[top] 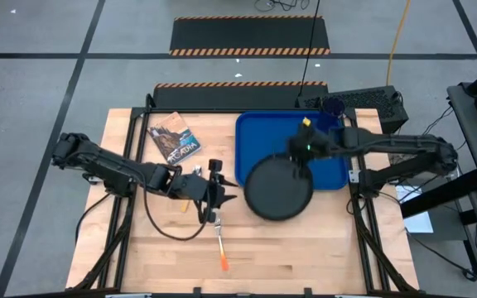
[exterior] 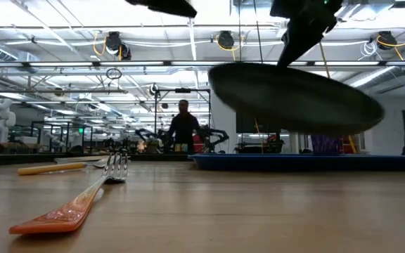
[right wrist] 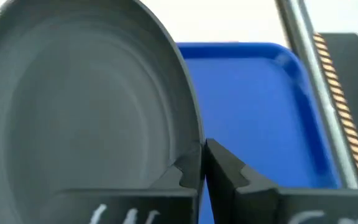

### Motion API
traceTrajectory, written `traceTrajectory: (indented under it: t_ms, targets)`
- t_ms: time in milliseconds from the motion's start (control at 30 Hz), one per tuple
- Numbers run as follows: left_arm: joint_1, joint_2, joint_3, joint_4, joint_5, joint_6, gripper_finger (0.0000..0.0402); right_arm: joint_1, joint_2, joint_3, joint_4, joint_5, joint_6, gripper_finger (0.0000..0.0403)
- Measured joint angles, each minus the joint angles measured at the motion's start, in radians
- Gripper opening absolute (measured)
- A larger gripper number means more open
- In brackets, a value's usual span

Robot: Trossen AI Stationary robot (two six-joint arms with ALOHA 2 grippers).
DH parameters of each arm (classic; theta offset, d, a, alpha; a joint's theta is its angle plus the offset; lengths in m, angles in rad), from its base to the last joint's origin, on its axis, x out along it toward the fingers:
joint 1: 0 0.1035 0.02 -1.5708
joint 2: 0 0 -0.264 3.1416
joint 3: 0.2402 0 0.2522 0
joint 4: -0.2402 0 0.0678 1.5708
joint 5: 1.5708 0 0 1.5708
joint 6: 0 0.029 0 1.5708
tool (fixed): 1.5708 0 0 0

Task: Pick and place plate/cup/fork/spoon on tray
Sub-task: Put the black plate on the blue tray to the bottom left of the violet cup

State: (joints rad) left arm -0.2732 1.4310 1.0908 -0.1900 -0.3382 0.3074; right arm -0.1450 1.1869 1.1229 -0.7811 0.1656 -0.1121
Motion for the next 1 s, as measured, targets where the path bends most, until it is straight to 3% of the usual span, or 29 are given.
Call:
traceTrajectory:
  t_ms: [233, 533, 1000]
  targets:
    - [0.053, -0.001, 0.000, -0.005, 0.000, -0.030, 0.0149, -0.275, 0.000, 0.000, -0.031, -0.024, -0.104, 0.0000]
    - [0.072, -0.001, 0.000, 0.001, 0.000, -0.055, 0.0149, -0.576, 0.027, -0.001, -0.026, -0.189, -0.185, 0.0000]
    - [0.070, -0.001, 0.000, 0.001, 0.034, -0.082, 0.0149, -0.635, 0.146, -0.002, -0.024, -0.196, -0.280, 0.0000]
